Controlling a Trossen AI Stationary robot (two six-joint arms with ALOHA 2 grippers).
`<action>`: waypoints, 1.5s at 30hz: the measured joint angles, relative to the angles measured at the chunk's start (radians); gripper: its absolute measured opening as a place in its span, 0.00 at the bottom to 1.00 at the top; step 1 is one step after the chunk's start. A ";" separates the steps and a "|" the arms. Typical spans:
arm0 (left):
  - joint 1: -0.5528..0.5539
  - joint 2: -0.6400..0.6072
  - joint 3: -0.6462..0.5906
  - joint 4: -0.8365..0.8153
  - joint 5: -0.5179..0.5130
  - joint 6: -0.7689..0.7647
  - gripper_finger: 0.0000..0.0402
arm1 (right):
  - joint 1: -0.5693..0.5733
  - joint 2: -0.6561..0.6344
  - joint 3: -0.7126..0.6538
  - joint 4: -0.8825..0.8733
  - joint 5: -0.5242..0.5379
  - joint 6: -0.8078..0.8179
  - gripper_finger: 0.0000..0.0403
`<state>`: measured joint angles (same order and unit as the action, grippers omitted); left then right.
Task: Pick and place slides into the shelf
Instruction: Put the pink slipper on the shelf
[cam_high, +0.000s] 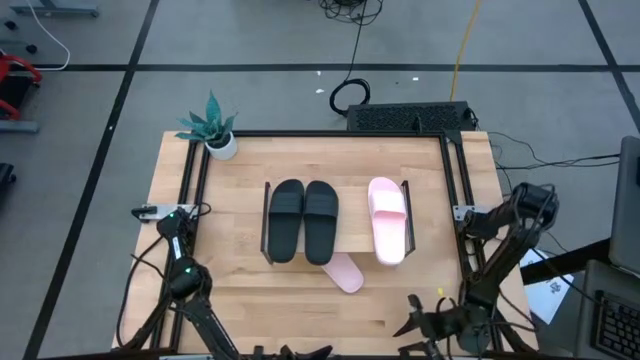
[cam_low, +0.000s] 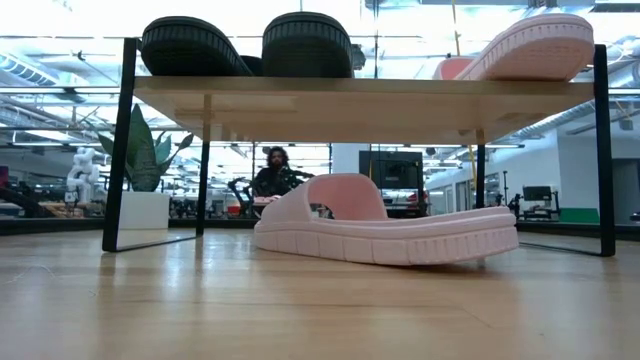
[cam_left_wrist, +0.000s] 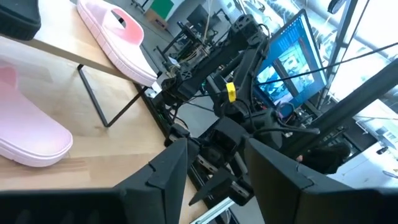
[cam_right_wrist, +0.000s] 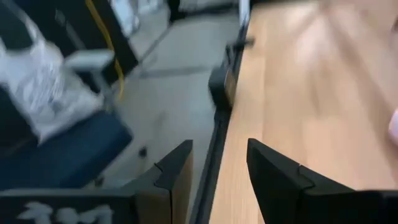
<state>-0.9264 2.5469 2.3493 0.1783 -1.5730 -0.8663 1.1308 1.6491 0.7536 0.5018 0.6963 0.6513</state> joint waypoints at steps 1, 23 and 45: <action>-0.001 0.000 0.000 0.000 0.000 0.004 0.40 | -0.003 0.021 0.000 0.054 0.035 -0.026 0.35; -0.019 -0.014 -0.001 0.063 0.001 0.152 0.40 | -0.099 0.208 0.142 0.253 0.214 -0.571 0.34; -0.170 -0.401 0.000 -0.902 0.001 0.078 0.40 | -0.212 0.120 0.139 -0.316 0.080 0.056 0.26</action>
<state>-1.0963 2.1457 2.3497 -0.7237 -1.5723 -0.7881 0.9184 1.7691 0.8929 0.1855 0.7768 0.7071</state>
